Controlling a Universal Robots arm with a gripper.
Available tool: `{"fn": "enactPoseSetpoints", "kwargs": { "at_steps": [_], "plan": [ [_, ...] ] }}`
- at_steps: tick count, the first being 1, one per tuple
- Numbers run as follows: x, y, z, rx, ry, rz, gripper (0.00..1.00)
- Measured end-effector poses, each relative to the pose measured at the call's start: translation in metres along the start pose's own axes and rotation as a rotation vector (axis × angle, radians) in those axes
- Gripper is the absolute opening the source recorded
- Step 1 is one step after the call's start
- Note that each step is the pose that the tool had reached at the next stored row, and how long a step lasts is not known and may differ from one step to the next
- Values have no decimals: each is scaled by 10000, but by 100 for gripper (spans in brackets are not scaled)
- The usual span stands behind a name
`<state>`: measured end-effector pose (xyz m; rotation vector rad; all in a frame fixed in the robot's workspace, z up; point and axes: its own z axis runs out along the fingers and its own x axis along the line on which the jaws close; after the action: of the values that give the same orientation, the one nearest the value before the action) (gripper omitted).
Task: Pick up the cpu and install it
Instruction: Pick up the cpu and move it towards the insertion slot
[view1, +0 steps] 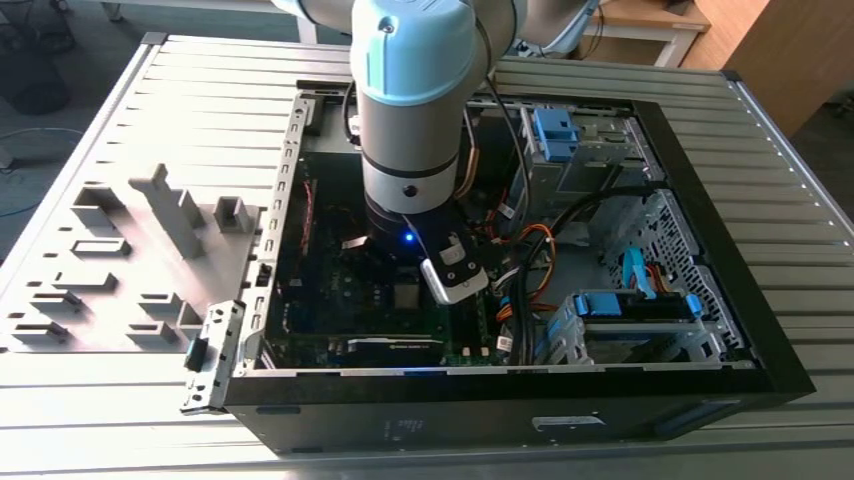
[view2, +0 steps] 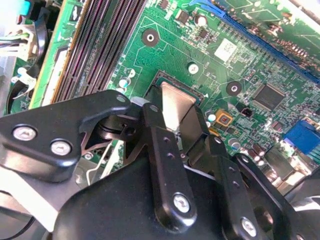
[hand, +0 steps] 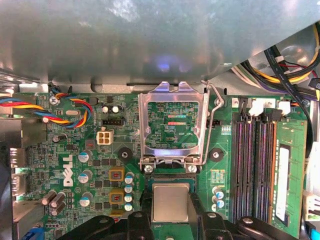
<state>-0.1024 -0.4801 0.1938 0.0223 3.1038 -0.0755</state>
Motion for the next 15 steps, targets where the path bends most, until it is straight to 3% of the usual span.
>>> {"fn": "enactPoseSetpoints", "kwargs": {
  "at_steps": [9, 11, 12, 15],
  "plan": [
    [1, 0, 1, 0, 0, 1, 41],
    [1, 0, 1, 0, -1, 0, 42],
    [1, 0, 1, 0, 0, 1, 48],
    [1, 0, 0, 0, 0, 1, 48]
  ]
}}
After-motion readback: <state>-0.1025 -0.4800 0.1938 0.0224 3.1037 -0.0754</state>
